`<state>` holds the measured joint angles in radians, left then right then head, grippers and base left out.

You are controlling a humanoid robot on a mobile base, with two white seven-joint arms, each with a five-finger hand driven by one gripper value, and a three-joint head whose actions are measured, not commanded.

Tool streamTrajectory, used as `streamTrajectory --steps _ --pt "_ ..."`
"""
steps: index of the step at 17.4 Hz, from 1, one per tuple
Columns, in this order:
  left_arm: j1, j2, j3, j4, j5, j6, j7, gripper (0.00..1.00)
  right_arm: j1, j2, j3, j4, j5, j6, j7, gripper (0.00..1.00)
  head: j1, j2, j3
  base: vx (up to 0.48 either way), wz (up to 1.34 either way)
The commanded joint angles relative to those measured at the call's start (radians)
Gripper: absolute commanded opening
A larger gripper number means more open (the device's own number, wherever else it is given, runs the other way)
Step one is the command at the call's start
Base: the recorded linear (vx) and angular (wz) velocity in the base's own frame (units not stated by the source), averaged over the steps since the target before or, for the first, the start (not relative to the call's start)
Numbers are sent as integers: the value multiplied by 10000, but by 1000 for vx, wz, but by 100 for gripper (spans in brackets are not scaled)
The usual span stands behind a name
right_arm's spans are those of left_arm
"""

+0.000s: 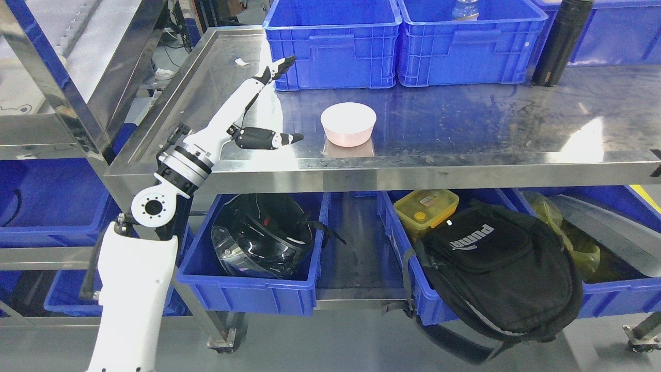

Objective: Stack pink IKEA bowl on shelf middle layer
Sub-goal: 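Reach the left hand toward the pink bowl on the steel shelf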

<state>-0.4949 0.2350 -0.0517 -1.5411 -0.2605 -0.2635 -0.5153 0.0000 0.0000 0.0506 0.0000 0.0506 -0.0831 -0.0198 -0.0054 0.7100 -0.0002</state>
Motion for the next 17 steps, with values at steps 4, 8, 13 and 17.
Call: streamTrajectory --steps 4,8,13,17 --pt "-2305 1149 -2870 55 -4467 -372 -3304 98 215 -175 0 -175 0 3 -63 100 0 0 0 0 0" --pt "-3009 -476 -2980 1081 -7364 -295 -4312 94 215 -175 0 -175 0 3 -63 100 0 0 0 0 0" --pt "-3396 -1228 -3331 1650 -8209 -3 -4419 100 215 -175 0 -175 0 3 -63 100 0 0 0 0 0" --pt "-3610 -2087 -3379 3075 -8409 12 -4312 85 215 -175 0 -175 0 3 -63 100 0 0 0 0 0"
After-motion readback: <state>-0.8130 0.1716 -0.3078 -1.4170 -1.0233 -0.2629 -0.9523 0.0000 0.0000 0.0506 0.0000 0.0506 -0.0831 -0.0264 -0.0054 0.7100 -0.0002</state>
